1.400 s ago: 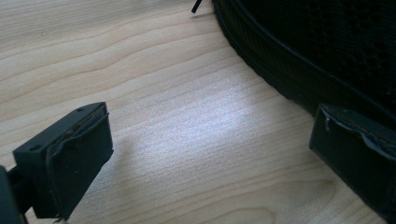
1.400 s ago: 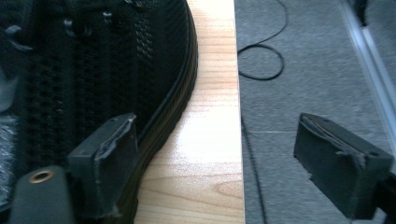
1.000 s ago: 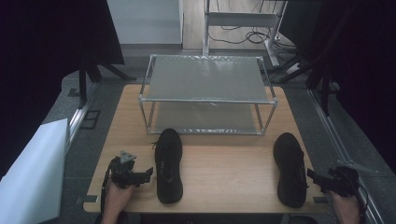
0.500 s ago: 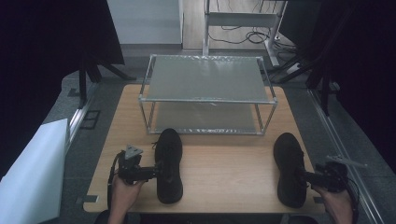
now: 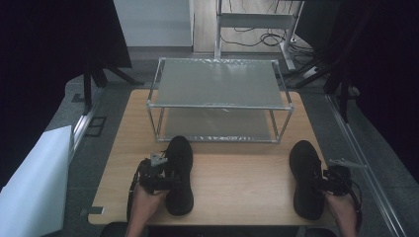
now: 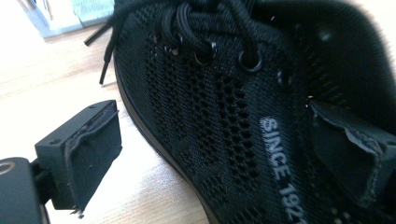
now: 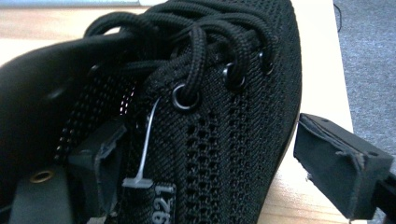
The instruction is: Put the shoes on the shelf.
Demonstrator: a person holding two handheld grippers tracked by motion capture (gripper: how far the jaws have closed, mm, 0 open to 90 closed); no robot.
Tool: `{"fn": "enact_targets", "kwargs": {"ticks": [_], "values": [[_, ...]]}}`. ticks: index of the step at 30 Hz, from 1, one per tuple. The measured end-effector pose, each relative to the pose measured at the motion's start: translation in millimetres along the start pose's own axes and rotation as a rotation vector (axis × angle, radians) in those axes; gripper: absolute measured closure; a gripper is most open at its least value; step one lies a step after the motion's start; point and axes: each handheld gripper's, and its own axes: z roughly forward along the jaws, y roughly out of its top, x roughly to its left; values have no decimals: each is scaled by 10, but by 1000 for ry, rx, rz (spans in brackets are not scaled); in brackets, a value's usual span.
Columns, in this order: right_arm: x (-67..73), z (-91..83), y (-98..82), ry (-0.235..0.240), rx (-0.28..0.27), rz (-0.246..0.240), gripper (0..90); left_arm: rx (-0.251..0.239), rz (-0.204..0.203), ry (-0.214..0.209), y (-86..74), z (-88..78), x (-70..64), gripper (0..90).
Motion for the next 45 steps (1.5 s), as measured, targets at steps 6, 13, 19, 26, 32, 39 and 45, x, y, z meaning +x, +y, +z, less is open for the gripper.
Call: {"fn": "enact_targets", "kwargs": {"ticks": [6, 13, 19, 26, 32, 39, 45], "values": [[43, 10, -19, -57, -25, -16, 321, 13, 10, 71, 22, 124, -17, 66], [91, 16, -37, -177, -55, -134, 616, -7, 71, 118, 44, 116, -9, 500], [2, -19, -71, -149, -92, -64, 694, -18, 67, 155, 44, 75, 83, 763], [-117, -58, -91, -79, -124, 69, 707, -70, -57, 35, 1, 36, 327, 801], [-234, -91, -109, 3, -152, 181, 711, -116, -196, -70, -48, -7, 503, 812], [-181, -148, -72, 135, -200, 234, 711, -180, -257, -131, -42, -90, 515, 810], [-42, -131, -20, 226, -210, 251, 710, -203, -276, -189, -14, -103, 470, 809]]}}
